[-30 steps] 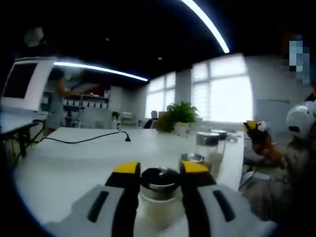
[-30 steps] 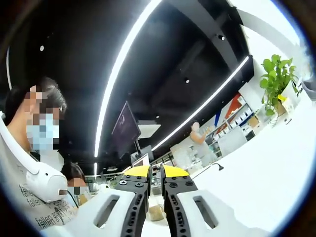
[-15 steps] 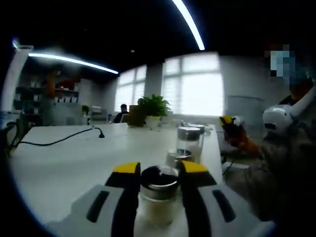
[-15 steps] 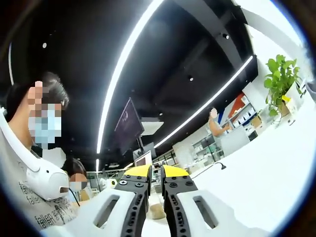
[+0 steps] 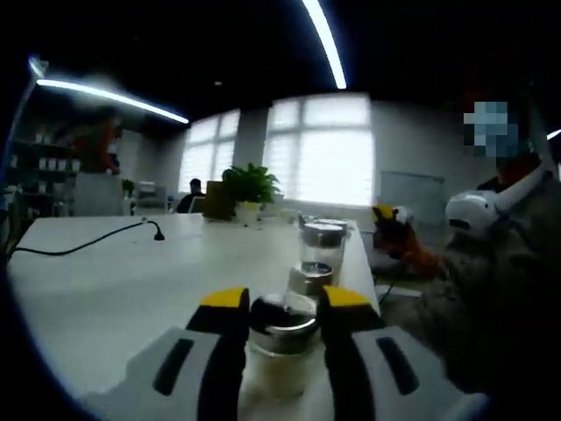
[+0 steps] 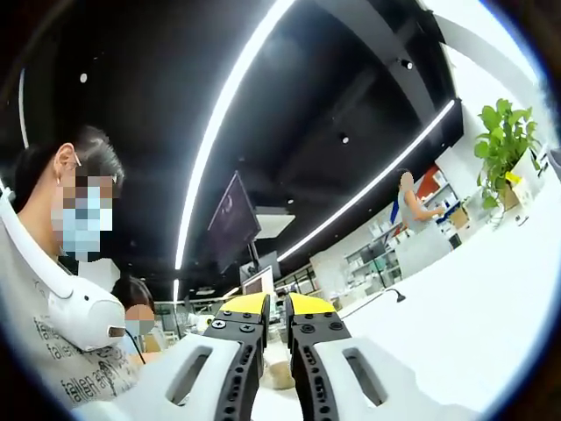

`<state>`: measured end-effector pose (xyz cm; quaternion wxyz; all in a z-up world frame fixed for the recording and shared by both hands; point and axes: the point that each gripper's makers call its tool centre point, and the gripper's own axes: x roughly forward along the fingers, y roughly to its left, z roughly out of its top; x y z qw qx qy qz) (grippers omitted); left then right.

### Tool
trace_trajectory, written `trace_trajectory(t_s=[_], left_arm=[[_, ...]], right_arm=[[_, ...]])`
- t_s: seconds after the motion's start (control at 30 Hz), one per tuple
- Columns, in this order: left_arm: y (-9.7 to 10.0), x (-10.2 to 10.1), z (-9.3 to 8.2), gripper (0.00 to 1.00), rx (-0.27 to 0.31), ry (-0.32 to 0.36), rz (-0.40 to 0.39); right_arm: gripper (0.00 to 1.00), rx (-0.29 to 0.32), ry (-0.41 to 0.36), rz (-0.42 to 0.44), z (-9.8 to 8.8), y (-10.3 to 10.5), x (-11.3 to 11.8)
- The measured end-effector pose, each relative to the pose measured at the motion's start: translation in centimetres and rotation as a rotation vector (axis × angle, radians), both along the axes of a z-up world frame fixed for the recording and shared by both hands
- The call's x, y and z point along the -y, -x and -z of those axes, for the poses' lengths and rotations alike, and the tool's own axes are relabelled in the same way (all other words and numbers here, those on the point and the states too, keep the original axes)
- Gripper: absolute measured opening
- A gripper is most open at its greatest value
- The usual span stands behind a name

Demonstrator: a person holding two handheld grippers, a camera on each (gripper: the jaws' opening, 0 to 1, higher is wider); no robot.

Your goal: Rotate the seasoning bottle until the label or dispensing opening points toward the visible target arrow and the bottle remains upright within the marked orientation range

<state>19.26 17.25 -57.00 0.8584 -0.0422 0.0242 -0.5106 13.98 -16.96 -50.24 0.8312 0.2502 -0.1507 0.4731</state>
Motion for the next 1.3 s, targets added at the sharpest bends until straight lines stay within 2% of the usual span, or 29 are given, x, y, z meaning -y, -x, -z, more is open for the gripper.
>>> trace_trajectory(t_s=[0.1, 0.23, 0.3, 0.57, 0.63, 0.73, 0.87, 1.0, 1.07, 1.13, 1.3], left_arm=[[0.0, 0.0, 0.0, 0.33, -0.019, 0.02, 0.035], [0.1, 0.4, 0.1, 0.33, -0.029, -0.003, 0.077], [0.7, 0.8, 0.2, 0.34, -0.042, -0.019, 0.129], [0.4, 0.6, 0.4, 0.34, -0.087, -0.041, 0.197], [0.5, 0.6, 0.4, 0.34, -0.075, -0.05, 0.2], [0.4, 0.9, 0.4, 0.34, -0.072, -0.047, 0.178], [0.7, 1.2, 0.4, 0.37, -0.025, -0.05, 0.142], [1.1, 1.5, 0.3, 0.47, -0.035, -0.028, 0.103], [1.2, 1.6, 0.3, 0.49, -0.021, -0.029, 0.069], [0.7, 1.5, 1.0, 0.48, -0.058, -0.053, 0.022], [-0.1, 1.9, 1.5, 0.49, -0.047, -0.089, -0.056]], right_arm=[[0.06, 0.011, 0.008, -0.006, -0.1, 0.2, -0.2], [0.06, 0.023, 0.021, -0.013, -0.2, 0.4, -0.5], [0.06, 0.024, 0.024, -0.014, -0.1, 0.5, -0.5], [0.06, 0.029, 0.027, -0.017, 0.0, 0.6, -0.3], [0.06, 0.032, 0.033, -0.014, 0.1, 0.5, -0.3], [0.06, 0.031, 0.029, -0.018, 0.1, 0.5, -0.4], [0.06, 0.032, 0.021, -0.019, -0.1, 0.5, -0.6], [0.06, 0.026, 0.026, -0.019, 0.2, 0.5, -0.5], [0.06, 0.027, 0.024, -0.019, 0.1, 0.5, -0.6], [0.06, 0.024, 0.022, -0.019, 0.0, 0.4, -0.6], [0.06, 0.028, 0.015, -0.013, -0.1, 0.4, -0.4]])
